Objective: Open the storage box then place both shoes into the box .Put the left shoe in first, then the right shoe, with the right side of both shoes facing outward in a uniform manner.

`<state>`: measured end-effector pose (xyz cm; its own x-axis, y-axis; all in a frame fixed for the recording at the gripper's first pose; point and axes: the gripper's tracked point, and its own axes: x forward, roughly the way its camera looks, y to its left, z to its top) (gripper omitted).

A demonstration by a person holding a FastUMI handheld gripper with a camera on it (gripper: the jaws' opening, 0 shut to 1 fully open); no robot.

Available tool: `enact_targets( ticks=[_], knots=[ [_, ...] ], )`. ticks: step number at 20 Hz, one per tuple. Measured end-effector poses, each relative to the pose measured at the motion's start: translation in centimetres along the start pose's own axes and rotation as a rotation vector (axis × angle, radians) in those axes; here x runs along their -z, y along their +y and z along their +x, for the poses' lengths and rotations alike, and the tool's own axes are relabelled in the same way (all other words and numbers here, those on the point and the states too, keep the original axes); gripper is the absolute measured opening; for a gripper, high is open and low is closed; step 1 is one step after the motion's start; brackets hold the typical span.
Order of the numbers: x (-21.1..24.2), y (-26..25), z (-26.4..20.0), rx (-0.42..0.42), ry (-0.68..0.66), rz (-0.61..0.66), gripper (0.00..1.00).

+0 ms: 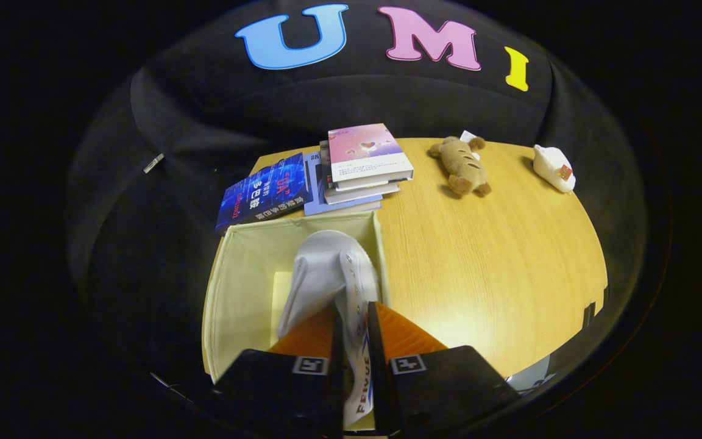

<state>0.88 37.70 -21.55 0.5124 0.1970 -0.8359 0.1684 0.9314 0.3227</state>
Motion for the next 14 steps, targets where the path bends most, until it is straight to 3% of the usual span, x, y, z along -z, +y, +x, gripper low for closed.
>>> enact_targets(
  ticks=[2, 4, 8, 14],
  knots=[
    [-0.1, 1.6, -0.4, -0.044, -0.014, -0.013, 0.62],
    [0.0, 1.7, -1.0, -0.033, -0.034, -0.06, 1.0],
    [-0.4, 1.8, -1.9, -0.055, -0.066, -0.06, 1.0],
    [-4.5, -0.3, -5.6, -0.097, -0.196, 0.001, 1.0]
  ],
)
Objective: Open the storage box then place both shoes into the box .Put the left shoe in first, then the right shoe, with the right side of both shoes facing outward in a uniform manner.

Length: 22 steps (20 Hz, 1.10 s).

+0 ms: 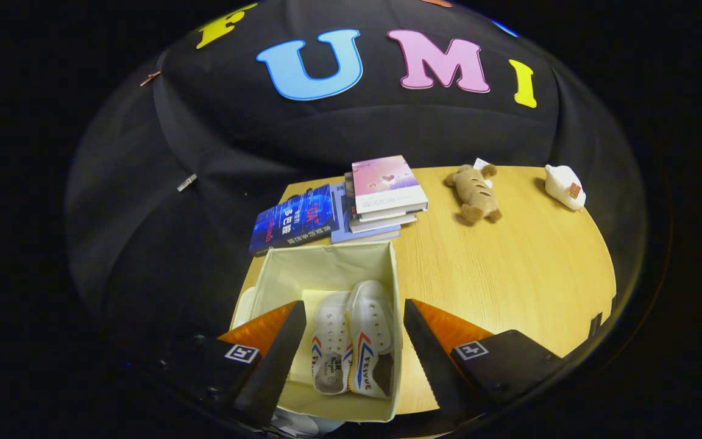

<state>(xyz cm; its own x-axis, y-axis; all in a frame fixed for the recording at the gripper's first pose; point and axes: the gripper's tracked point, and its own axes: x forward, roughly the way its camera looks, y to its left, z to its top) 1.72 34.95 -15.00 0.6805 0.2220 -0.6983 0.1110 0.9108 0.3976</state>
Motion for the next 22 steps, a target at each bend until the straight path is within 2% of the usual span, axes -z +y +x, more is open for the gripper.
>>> enact_targets(
  ticks=[4, 12, 18, 22],
  knots=[
    [-5.0, -3.9, -2.2, 0.036, -0.149, -0.004, 0.99],
    [-11.7, -13.7, -8.0, 0.127, -0.359, -0.189, 0.99],
    [-15.4, -20.4, -12.5, 0.123, -0.469, -0.24, 0.97],
    [-17.2, -25.3, -15.0, 0.121, -0.539, -0.29, 0.98]
  ],
)
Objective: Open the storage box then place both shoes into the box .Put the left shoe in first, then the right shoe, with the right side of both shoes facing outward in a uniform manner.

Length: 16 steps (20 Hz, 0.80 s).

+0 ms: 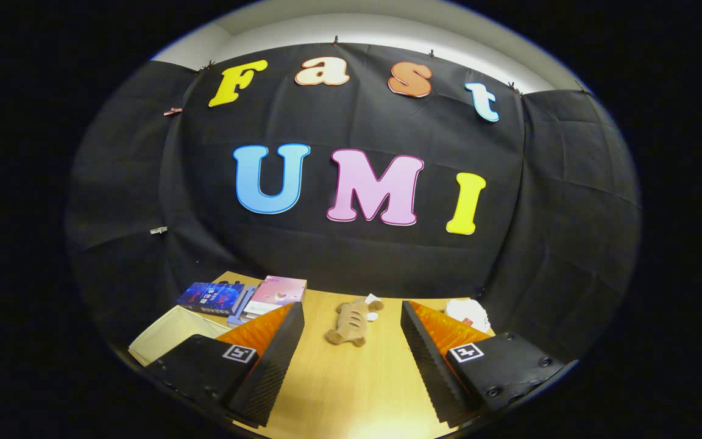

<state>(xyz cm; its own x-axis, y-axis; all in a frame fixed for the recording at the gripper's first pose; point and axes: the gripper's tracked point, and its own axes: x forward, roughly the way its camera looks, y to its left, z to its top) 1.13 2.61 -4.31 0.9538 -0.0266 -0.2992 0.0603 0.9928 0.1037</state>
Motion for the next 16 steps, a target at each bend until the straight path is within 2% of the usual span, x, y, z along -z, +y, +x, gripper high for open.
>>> enact_targets(
  ticks=[8, 10, 16],
  knots=[
    [1.7, -5.5, -1.5, -0.075, -0.023, 0.026, 0.99],
    [1.8, -6.0, -1.8, -0.115, -0.029, 0.033, 0.99],
    [3.4, -6.1, -2.9, -0.235, -0.052, -0.047, 0.98]
  ],
)
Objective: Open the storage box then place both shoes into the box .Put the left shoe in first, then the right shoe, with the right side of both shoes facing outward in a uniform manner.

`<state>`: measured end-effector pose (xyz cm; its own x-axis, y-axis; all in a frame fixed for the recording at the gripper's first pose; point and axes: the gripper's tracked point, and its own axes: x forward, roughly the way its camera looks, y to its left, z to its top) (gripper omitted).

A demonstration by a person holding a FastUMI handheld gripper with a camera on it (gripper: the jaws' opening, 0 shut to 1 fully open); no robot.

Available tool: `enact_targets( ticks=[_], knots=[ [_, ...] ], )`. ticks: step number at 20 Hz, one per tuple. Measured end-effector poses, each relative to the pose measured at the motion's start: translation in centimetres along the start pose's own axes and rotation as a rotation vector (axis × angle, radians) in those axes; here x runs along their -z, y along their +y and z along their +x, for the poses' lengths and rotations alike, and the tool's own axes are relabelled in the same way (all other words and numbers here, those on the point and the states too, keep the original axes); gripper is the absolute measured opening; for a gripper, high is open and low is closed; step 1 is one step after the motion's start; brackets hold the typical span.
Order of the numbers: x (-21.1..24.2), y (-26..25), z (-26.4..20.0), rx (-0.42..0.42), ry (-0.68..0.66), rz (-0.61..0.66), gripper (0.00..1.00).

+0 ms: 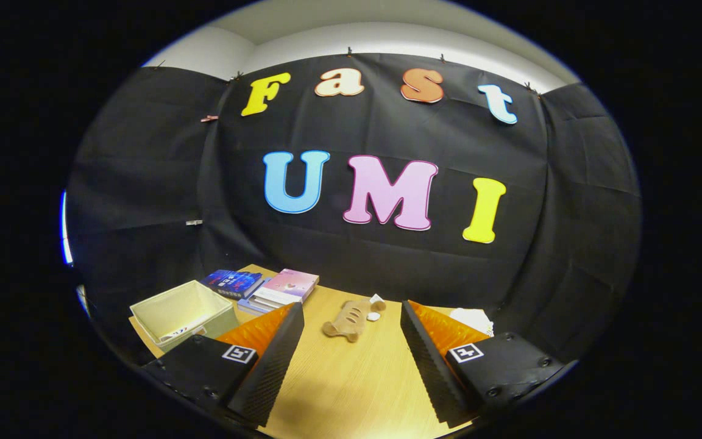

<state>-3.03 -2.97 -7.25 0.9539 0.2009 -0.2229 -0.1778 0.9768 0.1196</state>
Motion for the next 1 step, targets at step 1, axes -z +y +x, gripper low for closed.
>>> enact_targets(
  ticks=[1],
  knots=[
    [0.19, 0.03, -0.04, -0.016, -0.004, -0.007, 0.98]
  ],
)
